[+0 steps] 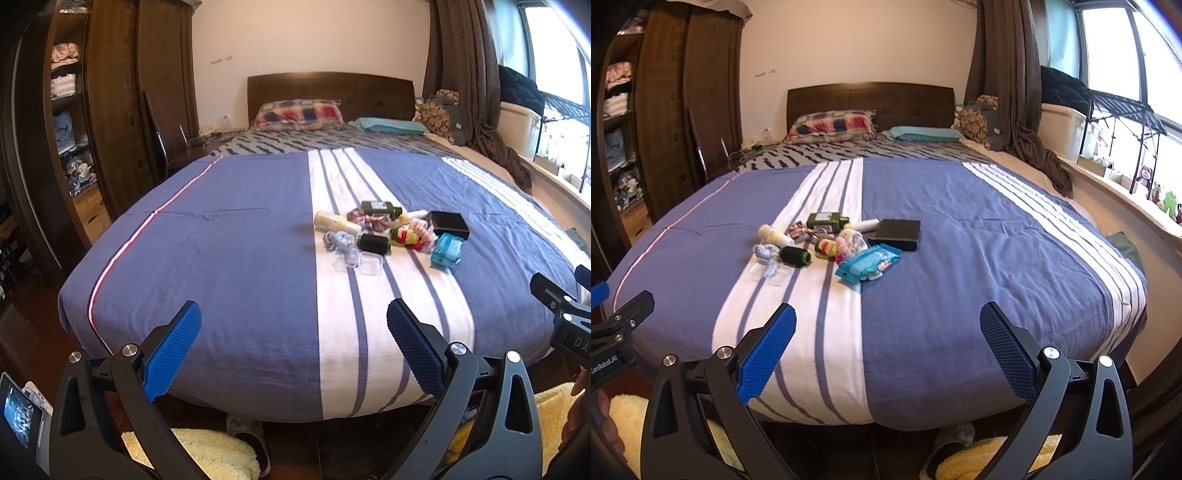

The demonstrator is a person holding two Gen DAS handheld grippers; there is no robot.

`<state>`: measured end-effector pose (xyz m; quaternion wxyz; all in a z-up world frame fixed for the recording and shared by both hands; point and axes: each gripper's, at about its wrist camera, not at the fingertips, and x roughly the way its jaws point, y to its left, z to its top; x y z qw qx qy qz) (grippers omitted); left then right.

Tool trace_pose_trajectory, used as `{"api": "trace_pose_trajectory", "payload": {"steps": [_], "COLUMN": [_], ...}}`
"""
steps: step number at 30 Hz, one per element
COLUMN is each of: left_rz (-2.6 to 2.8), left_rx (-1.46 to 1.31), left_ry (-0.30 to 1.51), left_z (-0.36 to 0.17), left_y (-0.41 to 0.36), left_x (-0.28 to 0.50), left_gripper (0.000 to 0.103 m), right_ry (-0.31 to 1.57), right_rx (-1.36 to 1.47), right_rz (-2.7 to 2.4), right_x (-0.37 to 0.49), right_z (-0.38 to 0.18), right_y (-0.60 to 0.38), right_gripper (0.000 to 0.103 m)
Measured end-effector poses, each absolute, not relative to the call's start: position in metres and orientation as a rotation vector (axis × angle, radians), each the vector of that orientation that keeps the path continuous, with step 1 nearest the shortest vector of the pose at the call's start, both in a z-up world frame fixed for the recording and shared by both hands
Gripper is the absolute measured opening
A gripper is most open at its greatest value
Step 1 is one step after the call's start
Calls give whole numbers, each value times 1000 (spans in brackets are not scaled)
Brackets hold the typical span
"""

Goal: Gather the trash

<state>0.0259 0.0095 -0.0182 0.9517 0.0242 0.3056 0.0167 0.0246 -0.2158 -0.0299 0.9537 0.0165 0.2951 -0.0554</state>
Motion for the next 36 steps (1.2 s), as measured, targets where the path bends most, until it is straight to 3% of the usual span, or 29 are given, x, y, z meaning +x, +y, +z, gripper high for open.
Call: {"api": "trace_pose_trajectory", "payload": {"steps": [24, 36], "left_rz": [-101, -184], "left_rx": [106, 106], "left_ry": [805, 876], "left_z": [-88, -114], "left_y": [-9, -28], "left_x": [132, 174], "left_gripper": [95, 95], "right_ry": [783, 837], "right_rx": [143, 124], "right_rz": [-33, -110], "right_x": [154, 205], "right_z": [-97, -119], "right_y": [-221, -210], "right_gripper": [99, 89]}}
